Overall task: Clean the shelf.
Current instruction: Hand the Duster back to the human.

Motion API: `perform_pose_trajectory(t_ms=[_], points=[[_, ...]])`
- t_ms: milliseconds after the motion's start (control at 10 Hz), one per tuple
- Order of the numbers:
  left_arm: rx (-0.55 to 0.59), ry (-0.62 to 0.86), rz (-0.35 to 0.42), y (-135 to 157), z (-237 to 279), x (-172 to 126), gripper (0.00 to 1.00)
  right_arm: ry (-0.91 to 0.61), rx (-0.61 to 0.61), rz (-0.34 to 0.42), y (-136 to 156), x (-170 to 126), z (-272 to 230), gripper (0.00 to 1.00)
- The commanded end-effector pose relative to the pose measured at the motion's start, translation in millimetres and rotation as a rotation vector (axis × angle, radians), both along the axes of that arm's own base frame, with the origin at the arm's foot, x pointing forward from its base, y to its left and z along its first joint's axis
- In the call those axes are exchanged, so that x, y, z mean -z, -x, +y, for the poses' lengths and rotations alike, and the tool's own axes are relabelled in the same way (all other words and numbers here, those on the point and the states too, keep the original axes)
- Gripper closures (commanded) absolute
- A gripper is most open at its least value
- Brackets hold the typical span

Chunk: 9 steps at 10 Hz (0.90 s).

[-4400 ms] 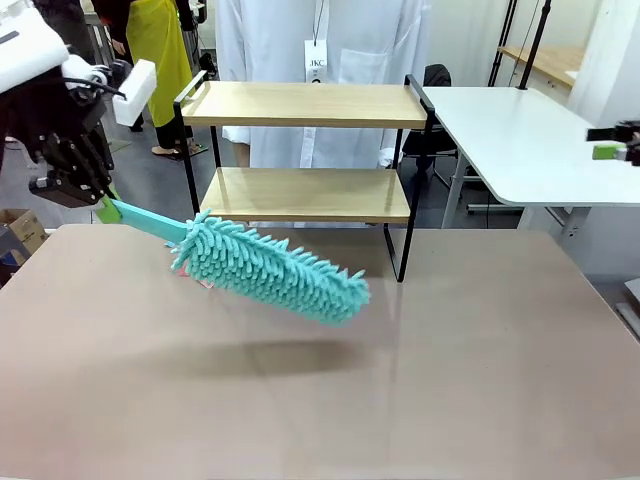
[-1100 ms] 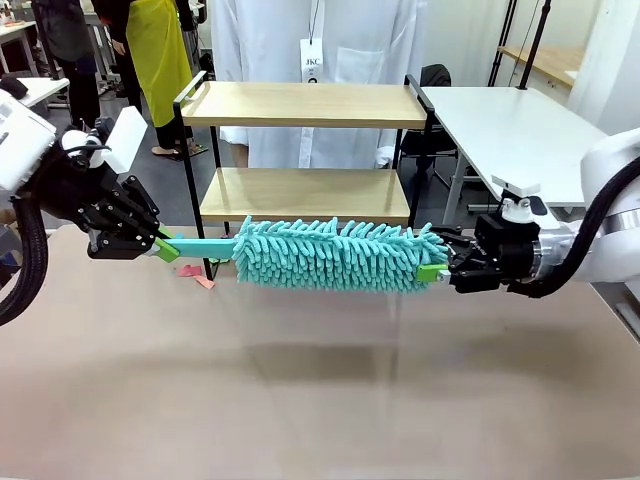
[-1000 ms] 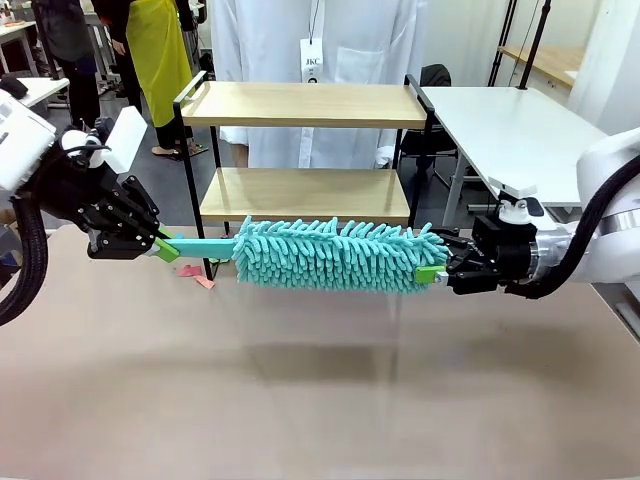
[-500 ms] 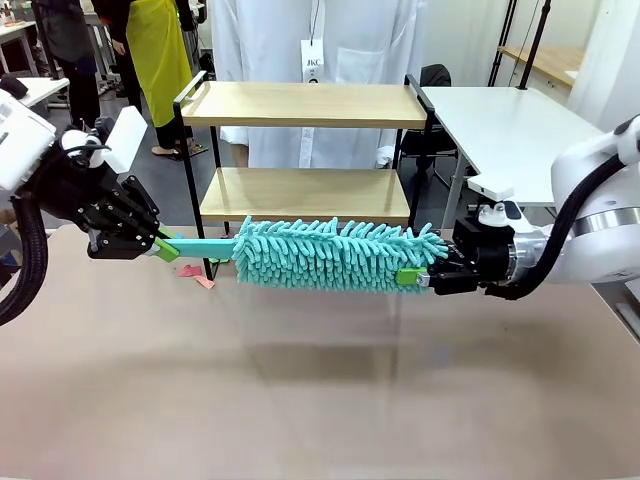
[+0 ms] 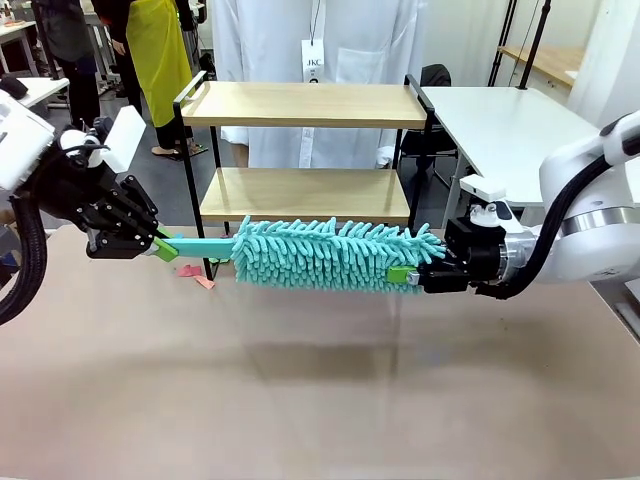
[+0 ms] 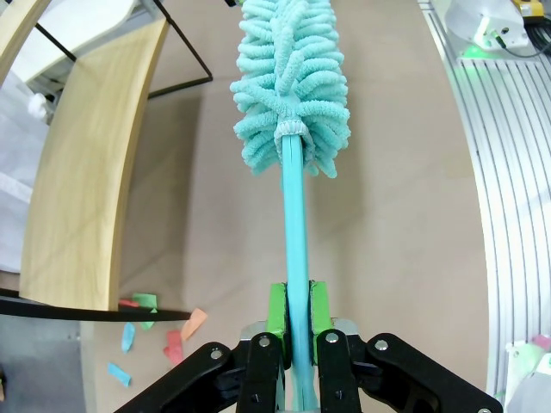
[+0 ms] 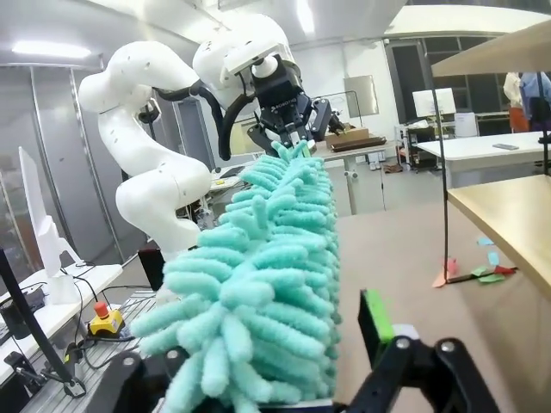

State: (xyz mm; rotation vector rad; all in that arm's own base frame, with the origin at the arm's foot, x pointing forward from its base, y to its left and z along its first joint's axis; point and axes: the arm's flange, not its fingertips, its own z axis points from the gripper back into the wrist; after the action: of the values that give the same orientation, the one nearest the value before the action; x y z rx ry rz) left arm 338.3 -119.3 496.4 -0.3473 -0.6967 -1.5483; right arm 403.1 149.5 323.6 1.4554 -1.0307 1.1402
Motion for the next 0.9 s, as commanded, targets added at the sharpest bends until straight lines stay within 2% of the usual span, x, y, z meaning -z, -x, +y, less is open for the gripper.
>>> perform_pose_trajectory(t_ms=[0,100,200,800], points=[[0.005,0.021,0.004,0.4,-2.5,-2.2,0.87,-0.040,-0.016,-0.043,-6.2,2.9,5.5,1.00],[0.005,0.021,0.004,0.4,-2.5,-2.2,0.87,-0.045,-0.017,-0.043,-7.0,4.3,5.0,0.66],[0.005,0.021,0.004,0.4,-2.5,-2.2,0.87,-0.055,-0.020,-0.043,-7.1,5.3,5.3,1.00],[0.005,0.021,0.004,0.4,-2.5,-2.2,0.87,-0.066,-0.016,-0.044,-8.7,8.5,3.3,1.00]])
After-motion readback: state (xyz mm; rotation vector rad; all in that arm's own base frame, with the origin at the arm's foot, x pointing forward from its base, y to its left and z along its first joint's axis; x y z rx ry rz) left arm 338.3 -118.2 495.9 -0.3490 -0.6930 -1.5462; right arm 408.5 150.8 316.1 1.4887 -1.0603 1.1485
